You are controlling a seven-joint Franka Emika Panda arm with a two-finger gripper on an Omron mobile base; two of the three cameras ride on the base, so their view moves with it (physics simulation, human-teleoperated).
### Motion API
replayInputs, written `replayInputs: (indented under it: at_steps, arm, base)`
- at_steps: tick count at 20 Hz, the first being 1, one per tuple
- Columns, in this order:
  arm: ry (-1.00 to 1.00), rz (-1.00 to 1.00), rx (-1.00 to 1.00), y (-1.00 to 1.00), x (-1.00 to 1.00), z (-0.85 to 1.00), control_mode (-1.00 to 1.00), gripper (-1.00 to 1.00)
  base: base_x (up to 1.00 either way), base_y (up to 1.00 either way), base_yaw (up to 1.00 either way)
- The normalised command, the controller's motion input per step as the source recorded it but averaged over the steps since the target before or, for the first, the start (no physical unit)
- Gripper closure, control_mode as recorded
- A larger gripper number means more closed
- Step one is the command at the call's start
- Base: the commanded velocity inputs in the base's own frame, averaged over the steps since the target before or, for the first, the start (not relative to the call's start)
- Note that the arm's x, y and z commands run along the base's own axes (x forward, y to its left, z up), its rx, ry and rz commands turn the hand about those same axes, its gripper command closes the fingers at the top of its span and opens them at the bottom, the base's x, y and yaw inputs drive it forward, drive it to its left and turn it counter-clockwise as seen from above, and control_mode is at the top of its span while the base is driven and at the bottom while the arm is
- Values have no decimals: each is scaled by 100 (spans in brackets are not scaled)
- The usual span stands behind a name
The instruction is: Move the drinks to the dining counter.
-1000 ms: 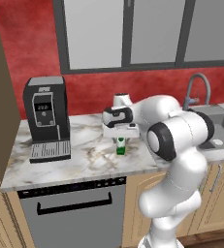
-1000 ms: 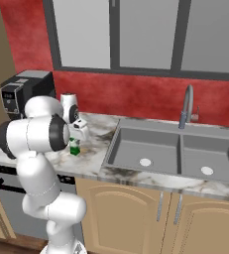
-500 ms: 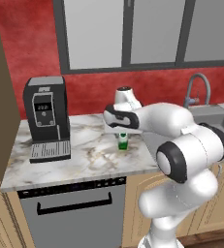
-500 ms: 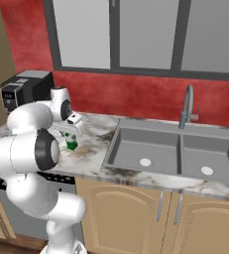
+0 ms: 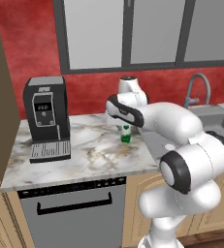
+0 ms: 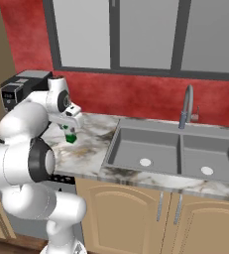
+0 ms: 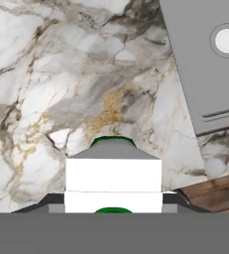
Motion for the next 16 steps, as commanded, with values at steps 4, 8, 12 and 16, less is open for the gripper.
replayInputs:
  at_steps: [4, 8, 12, 16]
  arm:
    - [0, 0, 0, -2, -27, 22, -100, 100]
    - [0, 2, 0, -11, -35, 17, -100, 100]
    - [0, 5, 0, -22, -49, 25, -100, 100]
    - [0, 7, 0, -28, -49, 27, -100, 100]
  base:
    - [0, 0, 0]
    - [0, 0, 0]
    - [0, 0, 0]
    - [0, 0, 0]
